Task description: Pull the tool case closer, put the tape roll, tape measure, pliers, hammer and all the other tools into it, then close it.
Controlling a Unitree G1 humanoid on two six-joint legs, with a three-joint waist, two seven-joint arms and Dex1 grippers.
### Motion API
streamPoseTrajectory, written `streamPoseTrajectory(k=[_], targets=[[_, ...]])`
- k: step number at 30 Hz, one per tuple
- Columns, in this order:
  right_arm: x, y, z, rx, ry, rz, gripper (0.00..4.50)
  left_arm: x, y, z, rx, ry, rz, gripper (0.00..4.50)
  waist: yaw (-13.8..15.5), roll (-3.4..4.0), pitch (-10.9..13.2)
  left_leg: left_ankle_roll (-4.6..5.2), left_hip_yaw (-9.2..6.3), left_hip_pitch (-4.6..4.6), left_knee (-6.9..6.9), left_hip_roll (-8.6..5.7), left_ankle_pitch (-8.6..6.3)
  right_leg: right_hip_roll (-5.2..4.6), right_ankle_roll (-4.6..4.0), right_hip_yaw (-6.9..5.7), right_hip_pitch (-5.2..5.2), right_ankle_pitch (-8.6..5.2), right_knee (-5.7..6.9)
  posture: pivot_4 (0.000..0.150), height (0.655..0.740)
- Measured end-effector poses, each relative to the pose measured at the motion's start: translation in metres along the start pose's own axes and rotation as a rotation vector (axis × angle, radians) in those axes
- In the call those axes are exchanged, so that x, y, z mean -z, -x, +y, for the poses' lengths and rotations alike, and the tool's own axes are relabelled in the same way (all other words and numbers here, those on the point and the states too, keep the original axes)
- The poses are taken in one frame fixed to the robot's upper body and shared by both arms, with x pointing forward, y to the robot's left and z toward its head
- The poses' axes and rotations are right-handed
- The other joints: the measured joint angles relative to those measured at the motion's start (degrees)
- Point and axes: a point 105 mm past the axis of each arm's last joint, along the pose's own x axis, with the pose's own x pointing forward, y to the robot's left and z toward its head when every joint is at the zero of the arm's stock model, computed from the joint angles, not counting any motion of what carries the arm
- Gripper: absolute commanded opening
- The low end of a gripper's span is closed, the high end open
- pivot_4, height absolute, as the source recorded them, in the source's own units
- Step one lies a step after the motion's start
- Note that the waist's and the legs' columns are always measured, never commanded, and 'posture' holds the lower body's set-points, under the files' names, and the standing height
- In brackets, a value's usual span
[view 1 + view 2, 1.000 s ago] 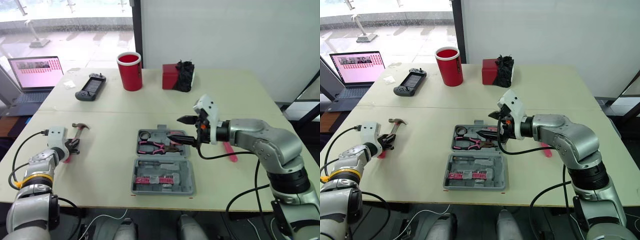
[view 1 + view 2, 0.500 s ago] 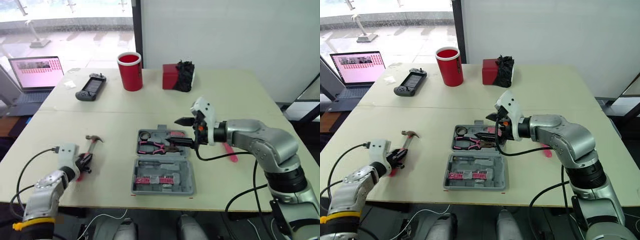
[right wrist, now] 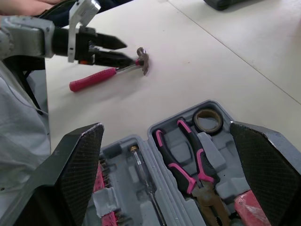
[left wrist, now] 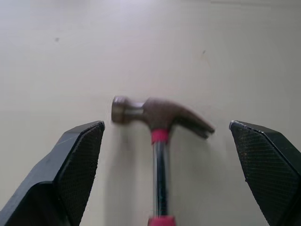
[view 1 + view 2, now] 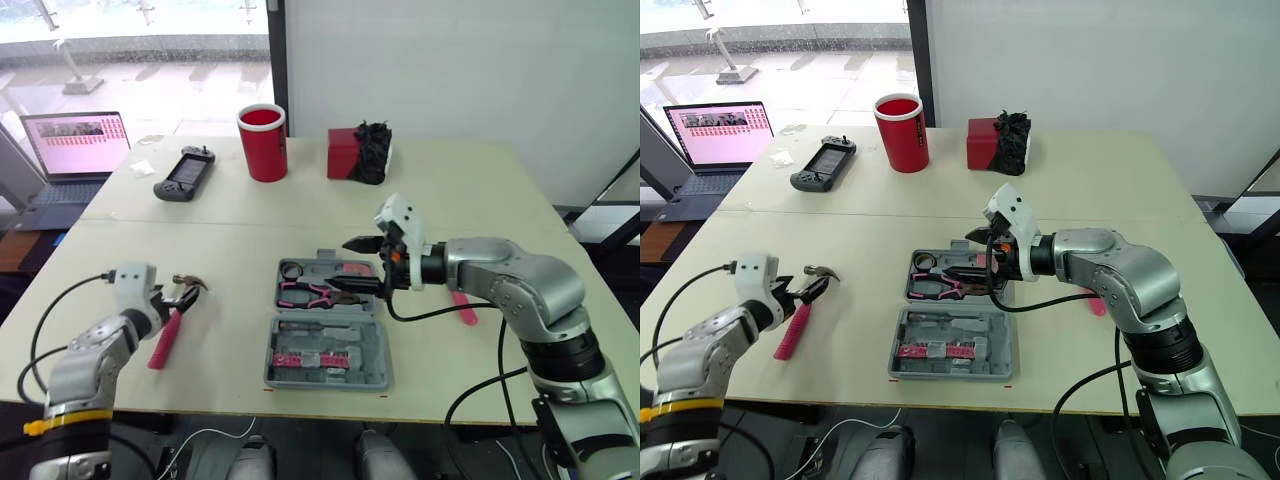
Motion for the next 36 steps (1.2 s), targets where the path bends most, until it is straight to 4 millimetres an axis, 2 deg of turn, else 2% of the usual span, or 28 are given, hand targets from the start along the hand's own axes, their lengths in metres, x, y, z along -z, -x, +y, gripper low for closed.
streamPoseTrajectory(k=[2, 11, 15, 18, 25, 36], targets=[[0.0, 0.0, 0.0, 0.002, 0.001, 0.003, 4.5, 0.002, -0.004, 0.001, -0.007, -0.023, 0.017, 4.47, -0.4, 0.0, 0.0, 0.0, 0.0, 0.01, -0.01, 0.0, 0.0, 0.0, 0.0, 0.0, -0.03, 0.0, 0.0, 0.15, 0.74], [0.001, 0.0, 0.0, 0.003, 0.001, 0.005, 4.5, 0.036, -0.007, 0.001, -0.028, -0.041, 0.075, 4.47, -0.5, 0.0, 0.0, 0.0, 0.0, 0.0, -0.03, 0.0, 0.0, 0.0, 0.0, 0.0, -0.04, 0.0, 0.03, 0.15, 0.74], [0.001, 0.0, 0.0, -0.003, 0.001, 0.005, 4.5, 0.037, -0.011, -0.004, -0.025, -0.06, 0.052, 4.47, 0.0, 0.01, 0.0, 0.0, 0.0, 0.03, -0.01, 0.0, 0.0, 0.0, -0.01, 0.0, -0.01, 0.0, 0.03, 0.15, 0.74], [0.0, -0.001, 0.003, -0.021, 0.004, 0.008, 4.5, 0.037, -0.011, -0.004, -0.03, -0.064, 0.045, 3.6, 0.0, 0.01, 0.0, 0.0, 0.0, 0.02, 0.0, 0.0, 0.0, 0.0, -0.01, 0.0, 0.01, 0.0, 0.02, 0.15, 0.74], [-0.001, -0.001, 0.004, -0.031, 0.011, 0.008, 4.5, 0.04, -0.007, -0.003, -0.044, -0.076, 0.045, 0.04, 0.0, 0.02, 0.0, 0.0, 0.0, 0.02, -0.01, 0.0, 0.0, -0.01, 0.0, 0.0, 0.01, 0.0, 0.02, 0.15, 0.74], [-0.001, -0.001, 0.002, -0.026, 0.02, 0.009, 4.5, 0.039, 0.001, -0.007, -0.004, -0.052, 0.058, 0.04, 0.0, 0.01, 0.0, 0.0, 0.0, 0.0, -0.02, 0.0, 0.0, 0.0, -0.01, 0.0, -0.03, 0.0, 0.01, 0.15, 0.74]])
